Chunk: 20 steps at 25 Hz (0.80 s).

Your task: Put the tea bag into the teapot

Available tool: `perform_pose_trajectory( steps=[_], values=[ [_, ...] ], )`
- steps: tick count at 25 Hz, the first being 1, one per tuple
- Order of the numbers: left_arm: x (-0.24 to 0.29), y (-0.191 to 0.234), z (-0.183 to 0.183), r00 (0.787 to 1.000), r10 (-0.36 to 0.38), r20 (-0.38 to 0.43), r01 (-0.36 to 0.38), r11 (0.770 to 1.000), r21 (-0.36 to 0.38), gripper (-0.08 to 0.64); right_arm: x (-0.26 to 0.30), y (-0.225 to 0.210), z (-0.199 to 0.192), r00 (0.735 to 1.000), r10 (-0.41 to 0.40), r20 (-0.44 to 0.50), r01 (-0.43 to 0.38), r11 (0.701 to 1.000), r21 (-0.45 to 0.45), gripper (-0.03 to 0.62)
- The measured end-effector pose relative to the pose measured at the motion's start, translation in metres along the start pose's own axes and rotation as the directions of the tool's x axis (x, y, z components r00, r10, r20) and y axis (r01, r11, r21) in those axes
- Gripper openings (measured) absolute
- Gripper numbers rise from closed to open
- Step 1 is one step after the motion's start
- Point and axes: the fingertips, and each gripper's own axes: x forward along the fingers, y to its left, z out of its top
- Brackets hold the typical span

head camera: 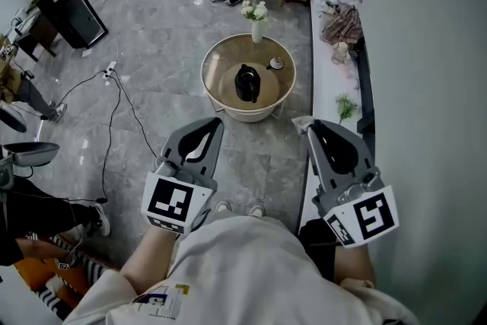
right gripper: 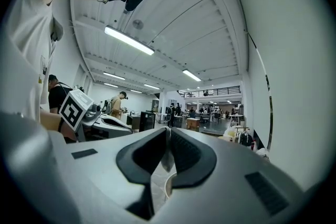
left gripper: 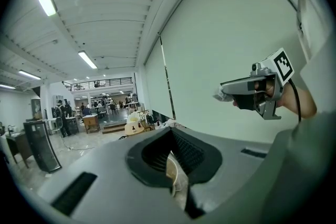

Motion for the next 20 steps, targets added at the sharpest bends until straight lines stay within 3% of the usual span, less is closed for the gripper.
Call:
perform_pose_trajectory(
  steps=[11, 20],
  values=[
    [0.018, -0.021, -0.007, 1.0, 0.01, -0.028, -0.01, 1.0, 0.008, 0.008, -0.009, -0.023, -0.018, 1.0, 0.018, 0.012, -0.018, 0.999, 0.048, 0.029],
    [0.032, 0.006, -0.018, 0.999, 0.031, 0.011, -0.031, 0.999, -0.006, 0.008, 0.022, -0.026, -0.037, 0.999, 0.031, -0.01, -0.031, 0.999, 0.028, 0.028]
  ],
)
